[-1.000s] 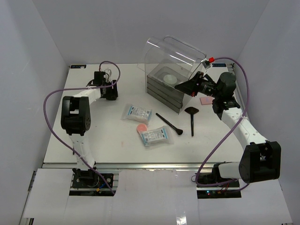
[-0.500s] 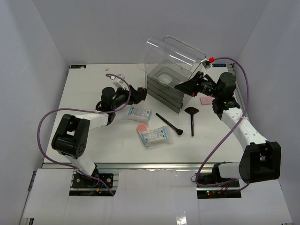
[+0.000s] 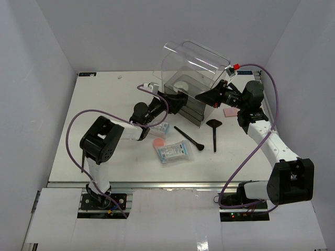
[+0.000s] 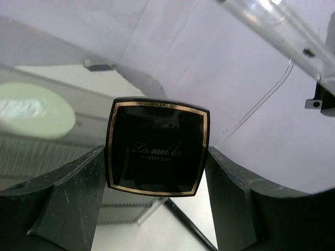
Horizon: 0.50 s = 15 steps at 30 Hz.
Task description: Organize the makeup
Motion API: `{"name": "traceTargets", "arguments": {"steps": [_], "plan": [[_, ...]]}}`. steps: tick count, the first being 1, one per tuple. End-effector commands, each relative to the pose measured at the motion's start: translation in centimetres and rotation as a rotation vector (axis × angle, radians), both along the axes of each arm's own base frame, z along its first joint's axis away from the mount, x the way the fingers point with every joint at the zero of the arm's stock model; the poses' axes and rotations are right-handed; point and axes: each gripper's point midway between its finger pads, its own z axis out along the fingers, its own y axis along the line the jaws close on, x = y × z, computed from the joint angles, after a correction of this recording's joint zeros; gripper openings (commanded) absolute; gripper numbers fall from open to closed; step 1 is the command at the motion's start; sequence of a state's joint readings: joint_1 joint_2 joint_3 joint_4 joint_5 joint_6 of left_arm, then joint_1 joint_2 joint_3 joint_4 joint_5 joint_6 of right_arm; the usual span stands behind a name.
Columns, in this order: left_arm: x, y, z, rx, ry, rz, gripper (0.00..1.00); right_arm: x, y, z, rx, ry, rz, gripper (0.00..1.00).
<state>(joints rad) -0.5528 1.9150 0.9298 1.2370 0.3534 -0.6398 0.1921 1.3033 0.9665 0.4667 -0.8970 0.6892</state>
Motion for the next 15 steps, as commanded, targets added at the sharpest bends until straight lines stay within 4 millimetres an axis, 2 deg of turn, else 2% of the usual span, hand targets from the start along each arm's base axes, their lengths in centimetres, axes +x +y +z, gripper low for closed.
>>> {"name": "traceTargets", "arguments": {"steps": [1,4,10,15], "plan": [[0.9,-1.5,4.9,-0.097,-0.183,0.056,0.19,-2.6,0.6,4.5,0.026,-0.188,0.086,0.08],[1.2,-2.7,5.4,-0.104,-0.222,0.071,0.20,-2.7,0.6,4.5,0.027,-0.188,0.088,0.08],[2.1,-4.9,4.8,-0.074,-0.250,0.093,0.22,-2.7,0.6,4.6,0.029,-0.191,0.087,0.08],[3.1,-5.6,4.1,-0.032,-0.251,0.145,0.29,-2.8,0.5,4.6,0.029,-0.193,0.085,0.08]]}}
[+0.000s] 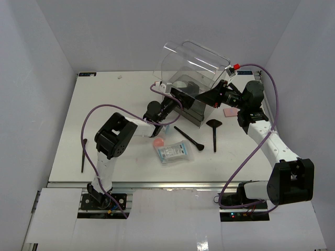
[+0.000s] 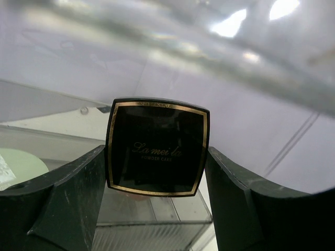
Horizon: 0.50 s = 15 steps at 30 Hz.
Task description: Organize the makeup
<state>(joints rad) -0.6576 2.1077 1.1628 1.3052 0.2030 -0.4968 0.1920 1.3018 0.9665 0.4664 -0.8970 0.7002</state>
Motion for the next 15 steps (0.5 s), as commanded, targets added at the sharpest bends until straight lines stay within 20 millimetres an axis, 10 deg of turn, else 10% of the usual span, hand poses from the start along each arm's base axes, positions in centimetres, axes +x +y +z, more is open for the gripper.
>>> {"name": "traceTargets", "arguments": {"steps": [1,15], "plan": [[0.6,-0.4,2.8,-0.002,-0.087,0.071,0.30,-2.7,0.5,4.5,0.025,-0.202,0.084,0.08],[1.5,-0.9,0.8,0.065,-0.052,0.134,0.61,-2.8,0.5,4.6,0.026,-0.206,0.081,0.09]]}}
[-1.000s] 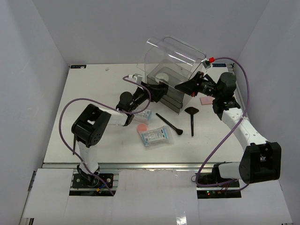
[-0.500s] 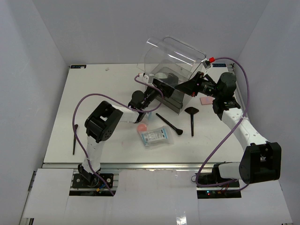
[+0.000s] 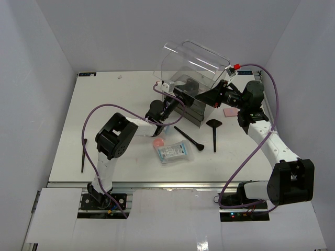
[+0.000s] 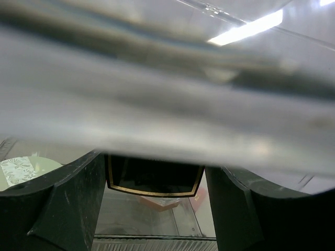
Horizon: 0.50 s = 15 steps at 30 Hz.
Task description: Organize the makeup
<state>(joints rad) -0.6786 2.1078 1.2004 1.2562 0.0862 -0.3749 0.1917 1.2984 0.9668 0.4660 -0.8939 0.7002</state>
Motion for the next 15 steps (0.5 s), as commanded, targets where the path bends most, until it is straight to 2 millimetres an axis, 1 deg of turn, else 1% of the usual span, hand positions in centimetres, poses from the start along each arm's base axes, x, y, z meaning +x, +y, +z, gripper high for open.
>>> {"name": "traceTargets", "arguments": {"steps": [1,3,10,15], "plan": [[-0.2,-1.2,0.1,0.020,-0.001,0.001,0.63,-2.8,0.5,4.5,0.024,-0.203,0.085,0.08],[-0.1,-1.2,-0.1,0.022,0.004,0.002,0.66,-2.8,0.6,4.4,0.024,-0.200,0.086,0.08],[0.2,-1.4,-1.6,0.034,0.042,0.001,0.70,-2.9,0.5,4.5,0.025,-0.205,0.083,0.08],[0.1,-1.3,-2.3,0.038,0.060,0.006,0.76,-2.9,0.5,4.4,0.024,-0.204,0.083,0.08]]}}
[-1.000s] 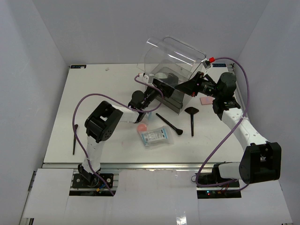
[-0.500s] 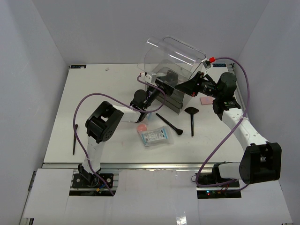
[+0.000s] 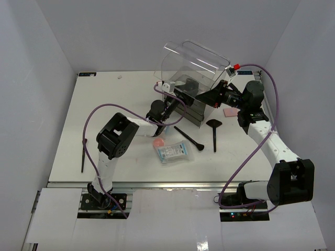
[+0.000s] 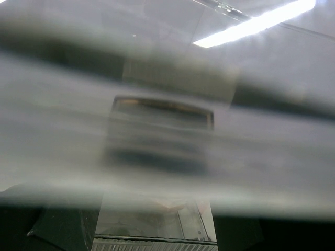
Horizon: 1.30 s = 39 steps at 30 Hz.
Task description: Organize the makeup
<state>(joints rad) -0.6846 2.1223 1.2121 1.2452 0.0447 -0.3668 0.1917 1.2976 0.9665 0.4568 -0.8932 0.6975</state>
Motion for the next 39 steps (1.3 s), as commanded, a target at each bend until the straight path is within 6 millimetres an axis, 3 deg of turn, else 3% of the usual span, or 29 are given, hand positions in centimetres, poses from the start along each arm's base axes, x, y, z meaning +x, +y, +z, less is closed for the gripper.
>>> {"name": "traceTargets", "arguments": {"steps": [1,8,18,22,29,34,39], "plan": [[-0.5,-1.2,-1.8,0.036,0.048,-0.028,0.77,-2.9,0.5,4.6,0.027,-0.211,0.084,0.08],[-0.7,-1.2,-2.1,0.046,0.054,-0.030,0.92,-2.9,0.5,4.6,0.027,-0.210,0.084,0.08],[-1.1,-0.9,-2.1,0.047,0.052,-0.028,0.92,-2.9,0.4,4.6,0.027,-0.211,0.082,0.08],[-1.8,-0.4,-0.6,0.037,0.036,-0.035,0.91,-3.1,0.4,4.8,0.027,-0.215,0.082,0.08],[-5.3,2.3,-0.4,0.030,0.077,-0.045,0.90,-3.1,0.4,4.6,0.017,-0.219,0.079,0.08],[-8.7,5.5,-4.2,0.060,0.174,-0.038,0.90,-3.0,0.3,3.7,-0.006,-0.215,0.069,0.09],[-10.7,8.6,-4.8,0.112,0.221,0.018,0.91,-3.0,-0.1,1.4,-0.063,-0.175,0.052,0.15]]}}
